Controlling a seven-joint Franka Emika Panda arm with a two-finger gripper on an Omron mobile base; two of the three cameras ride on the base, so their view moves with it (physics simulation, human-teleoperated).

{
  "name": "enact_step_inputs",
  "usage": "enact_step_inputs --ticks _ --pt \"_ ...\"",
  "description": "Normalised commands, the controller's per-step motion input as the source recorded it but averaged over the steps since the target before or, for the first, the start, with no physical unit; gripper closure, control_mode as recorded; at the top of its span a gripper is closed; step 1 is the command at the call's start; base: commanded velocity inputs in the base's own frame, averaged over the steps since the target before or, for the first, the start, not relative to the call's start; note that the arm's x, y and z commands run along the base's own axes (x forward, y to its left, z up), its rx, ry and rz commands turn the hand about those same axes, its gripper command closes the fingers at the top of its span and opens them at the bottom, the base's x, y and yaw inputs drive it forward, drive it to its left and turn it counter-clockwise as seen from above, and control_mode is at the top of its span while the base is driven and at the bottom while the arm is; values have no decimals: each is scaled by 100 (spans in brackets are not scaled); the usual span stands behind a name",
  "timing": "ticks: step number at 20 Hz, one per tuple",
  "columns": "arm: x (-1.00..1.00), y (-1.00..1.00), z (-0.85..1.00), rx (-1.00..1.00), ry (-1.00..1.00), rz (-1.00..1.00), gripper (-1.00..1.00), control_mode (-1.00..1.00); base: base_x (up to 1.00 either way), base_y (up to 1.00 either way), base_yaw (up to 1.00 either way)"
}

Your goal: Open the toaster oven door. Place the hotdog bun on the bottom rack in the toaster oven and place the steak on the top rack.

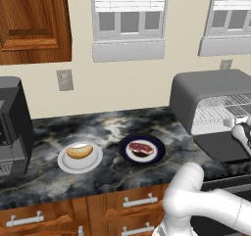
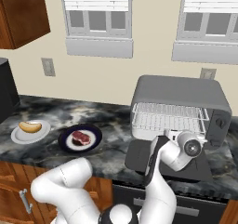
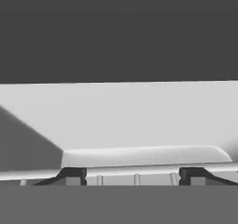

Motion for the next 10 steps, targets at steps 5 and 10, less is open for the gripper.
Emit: enact_step_inputs --ticks 5,10 --pt "29 23 14 -11 -4 -3 -100 -100 0 0 0" --pt "0 40 12 -10 -7 -3 -100 -100 0 0 0"
